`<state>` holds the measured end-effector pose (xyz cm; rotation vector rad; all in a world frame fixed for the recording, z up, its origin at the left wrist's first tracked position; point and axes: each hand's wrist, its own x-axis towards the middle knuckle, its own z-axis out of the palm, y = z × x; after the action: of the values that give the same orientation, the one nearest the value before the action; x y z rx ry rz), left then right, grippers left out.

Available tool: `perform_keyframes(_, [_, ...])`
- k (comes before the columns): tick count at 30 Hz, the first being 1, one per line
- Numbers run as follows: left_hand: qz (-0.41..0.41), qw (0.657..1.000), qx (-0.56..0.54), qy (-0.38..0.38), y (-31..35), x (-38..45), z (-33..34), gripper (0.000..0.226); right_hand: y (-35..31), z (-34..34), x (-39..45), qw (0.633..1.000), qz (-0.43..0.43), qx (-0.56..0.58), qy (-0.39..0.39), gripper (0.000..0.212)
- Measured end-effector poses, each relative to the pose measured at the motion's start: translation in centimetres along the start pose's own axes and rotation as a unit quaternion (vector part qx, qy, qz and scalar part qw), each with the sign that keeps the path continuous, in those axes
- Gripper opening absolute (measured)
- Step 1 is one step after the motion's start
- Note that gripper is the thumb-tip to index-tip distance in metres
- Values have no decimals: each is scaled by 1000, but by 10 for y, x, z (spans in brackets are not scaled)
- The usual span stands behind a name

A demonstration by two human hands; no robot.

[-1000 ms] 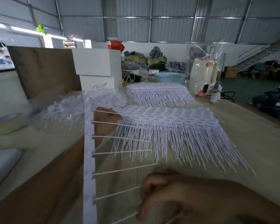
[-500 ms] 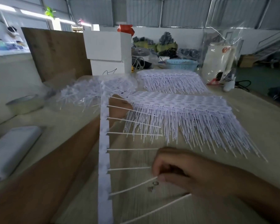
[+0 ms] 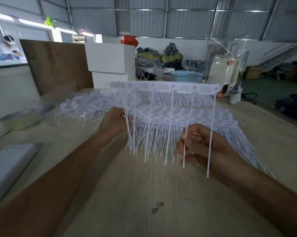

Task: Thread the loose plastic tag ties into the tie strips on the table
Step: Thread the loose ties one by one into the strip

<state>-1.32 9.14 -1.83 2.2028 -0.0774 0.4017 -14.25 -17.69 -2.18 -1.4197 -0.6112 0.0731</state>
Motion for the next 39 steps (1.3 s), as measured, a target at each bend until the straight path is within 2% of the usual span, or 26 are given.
perform_keyframes(3, [35, 992, 89, 78, -3, 2, -5, 24, -5, -14, 4, 997, 4, 30, 75, 30])
perform_keyframes(6, [57, 978, 113, 164, -3, -1, -9, 28, -9, -34, 6, 993, 30, 8, 118, 39])
perform_keyframes(9, [51, 955, 144, 253, -1, -2, -15, 27, -12, -55, 7, 988, 122, -40, 89, 40])
perform_keyframes(11, [119, 944, 141, 273, 0, 0, -16, 30, -13, -64, 6, 979, 183, -74, 52, 41])
perform_keyframes(13, [226, 945, 106, 212, 5, 2, -10, 35, -13, -69, 4, 973, 198, -120, 4, 44])
perform_keyframes(15, [294, 940, 115, 133, 13, -1, 8, 45, -16, -73, 3, 965, 191, -173, -39, 46])
perform_keyframes(19, [371, 908, 192, -33, 40, 5, 49, 68, -24, -78, 3, 960, 167, -194, -111, 44])
perform_keyframes(21, [375, 902, 190, -105, 60, 20, 61, 64, -27, -82, 3, 962, 155, -194, -118, 39])
perform_keyframes(25, [423, 880, 180, -124, 94, 30, 72, 35, -27, -92, 2, 969, 136, -159, -133, 30])
perform_keyframes(27, [446, 878, 148, -94, 105, 26, 71, 34, -28, -99, 0, 976, 124, -111, -142, 28])
perform_keyframes(29, [487, 859, 155, -37, 115, 20, 64, 35, -30, -110, -1, 978, 122, -83, -144, 32])
perform_keyframes(32, [519, 836, 178, 12, 126, 4, 46, 39, -33, -122, 0, 991, 106, -56, -61, 25])
perform_keyframes(35, [469, 863, 187, -27, 119, -13, 34, 44, -33, -125, 4, 991, 83, 66, 76, 22])
perform_keyframes(37, [441, 872, 206, -50, 102, -21, 33, 42, -32, -125, 6, 981, 70, 90, 155, 27])
perform_keyframes(39, [413, 884, 213, -56, 79, -26, 35, 35, -29, -123, 8, 973, 77, 100, 192, 32])
